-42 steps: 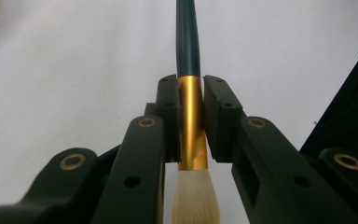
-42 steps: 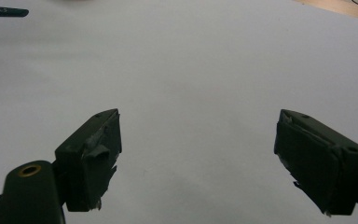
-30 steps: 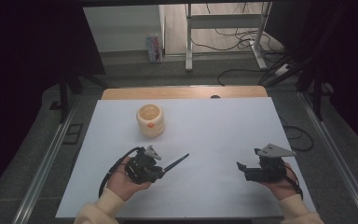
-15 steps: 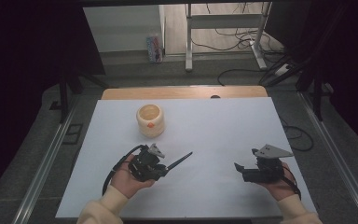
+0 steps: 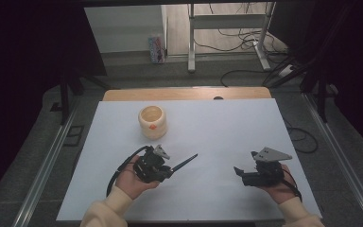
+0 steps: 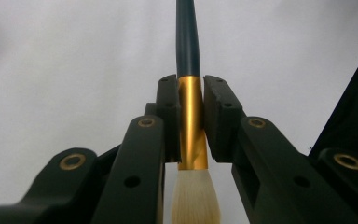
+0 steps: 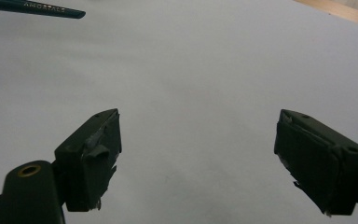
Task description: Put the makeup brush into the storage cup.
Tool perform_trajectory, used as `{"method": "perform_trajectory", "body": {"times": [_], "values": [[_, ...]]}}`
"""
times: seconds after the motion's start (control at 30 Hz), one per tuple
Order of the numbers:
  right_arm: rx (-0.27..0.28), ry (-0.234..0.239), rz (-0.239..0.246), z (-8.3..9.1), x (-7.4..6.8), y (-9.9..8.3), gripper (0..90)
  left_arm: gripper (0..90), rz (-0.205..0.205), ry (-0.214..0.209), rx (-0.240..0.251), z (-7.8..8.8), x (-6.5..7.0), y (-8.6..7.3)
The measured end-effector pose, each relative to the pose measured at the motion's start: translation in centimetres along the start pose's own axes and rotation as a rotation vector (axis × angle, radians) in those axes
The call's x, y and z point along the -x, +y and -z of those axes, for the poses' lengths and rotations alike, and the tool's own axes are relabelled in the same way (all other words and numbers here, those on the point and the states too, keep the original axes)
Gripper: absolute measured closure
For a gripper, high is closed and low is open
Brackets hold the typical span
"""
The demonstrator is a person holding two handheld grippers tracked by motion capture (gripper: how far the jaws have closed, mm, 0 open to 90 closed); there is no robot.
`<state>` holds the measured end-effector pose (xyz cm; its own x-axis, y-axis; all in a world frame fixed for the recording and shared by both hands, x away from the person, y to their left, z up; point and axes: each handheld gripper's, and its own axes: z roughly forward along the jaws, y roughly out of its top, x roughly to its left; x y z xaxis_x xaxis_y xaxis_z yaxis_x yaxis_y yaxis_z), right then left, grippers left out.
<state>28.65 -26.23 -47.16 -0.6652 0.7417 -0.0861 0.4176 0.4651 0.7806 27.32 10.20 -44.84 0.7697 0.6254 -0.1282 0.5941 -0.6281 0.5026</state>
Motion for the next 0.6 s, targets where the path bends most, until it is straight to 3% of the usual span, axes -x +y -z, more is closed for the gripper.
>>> {"method": "perform_trajectory", "body": {"times": [0.6], "values": [[-0.009,0.019,0.051,-0.7,-1.1,0.5,14.6,78.0,-0.009,-0.013,0.014,-0.2,0.1,0.5]]}}
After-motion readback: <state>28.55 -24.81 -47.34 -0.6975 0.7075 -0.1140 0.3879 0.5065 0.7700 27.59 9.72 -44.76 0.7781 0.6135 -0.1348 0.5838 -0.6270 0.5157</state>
